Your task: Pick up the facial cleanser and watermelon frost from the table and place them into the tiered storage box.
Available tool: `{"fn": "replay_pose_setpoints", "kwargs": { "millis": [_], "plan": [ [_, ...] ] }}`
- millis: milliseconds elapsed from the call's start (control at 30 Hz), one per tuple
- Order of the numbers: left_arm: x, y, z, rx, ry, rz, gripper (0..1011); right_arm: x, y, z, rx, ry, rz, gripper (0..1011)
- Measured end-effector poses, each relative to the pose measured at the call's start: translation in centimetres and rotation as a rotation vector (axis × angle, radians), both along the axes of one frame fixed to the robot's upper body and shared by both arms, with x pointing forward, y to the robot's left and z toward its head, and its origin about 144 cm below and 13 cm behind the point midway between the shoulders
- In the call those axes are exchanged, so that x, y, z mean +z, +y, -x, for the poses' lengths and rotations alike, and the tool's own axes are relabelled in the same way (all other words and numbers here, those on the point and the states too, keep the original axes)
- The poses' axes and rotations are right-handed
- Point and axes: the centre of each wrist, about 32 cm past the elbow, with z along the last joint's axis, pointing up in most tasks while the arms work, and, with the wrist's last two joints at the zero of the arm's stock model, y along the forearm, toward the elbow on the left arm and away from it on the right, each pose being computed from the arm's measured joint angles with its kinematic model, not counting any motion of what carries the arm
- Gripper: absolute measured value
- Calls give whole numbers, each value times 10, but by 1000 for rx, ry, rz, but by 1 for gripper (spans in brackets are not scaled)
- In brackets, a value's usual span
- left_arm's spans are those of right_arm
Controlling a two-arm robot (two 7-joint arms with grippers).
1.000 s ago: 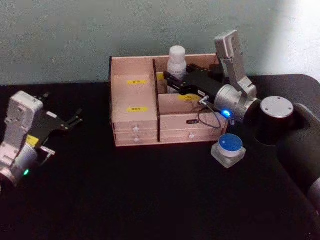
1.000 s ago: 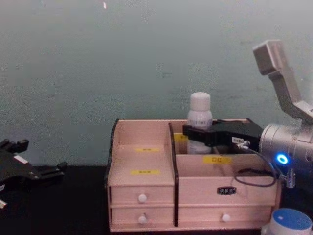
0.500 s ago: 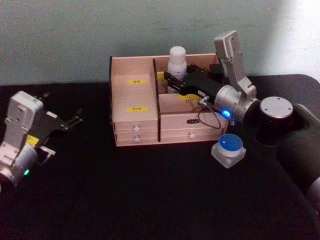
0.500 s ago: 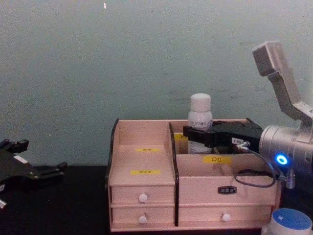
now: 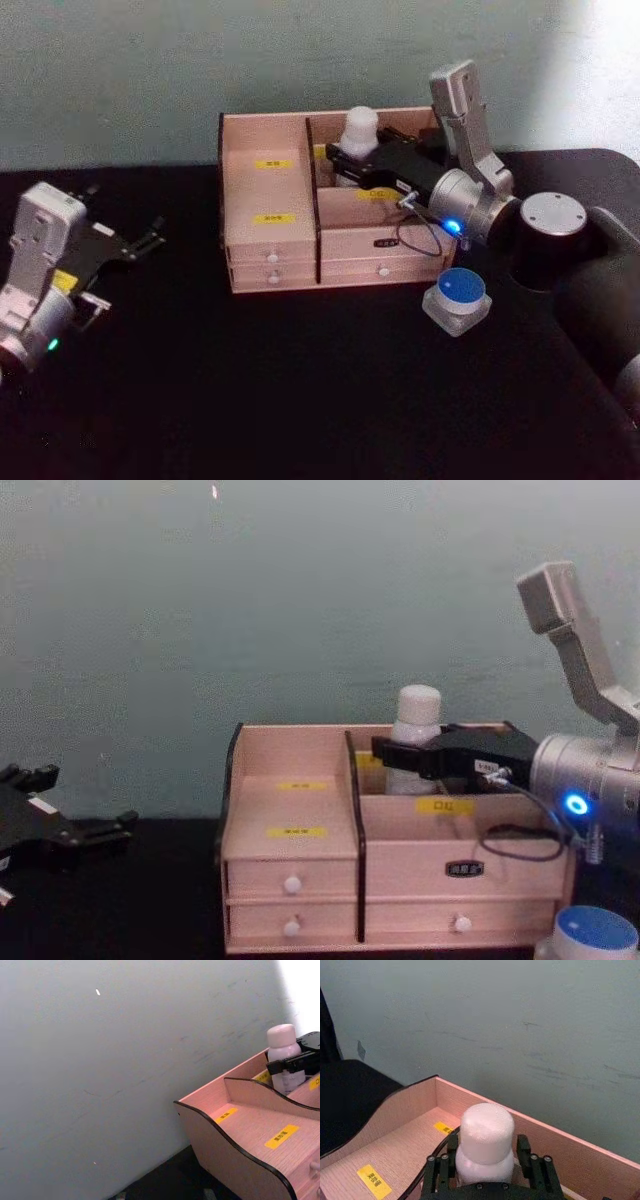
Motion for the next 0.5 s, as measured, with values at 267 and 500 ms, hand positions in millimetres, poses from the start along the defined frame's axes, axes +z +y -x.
{"fn": "replay_pose_setpoints", "kwargs": {
  "millis": [267, 500],
  "plan": [
    [0, 0, 0, 0, 0, 0, 1001, 0, 0, 0, 0, 0, 0, 944],
    [0, 0, 0, 0, 0, 0, 1001, 0, 0, 0, 0, 2, 0, 1002]
  ]
}}
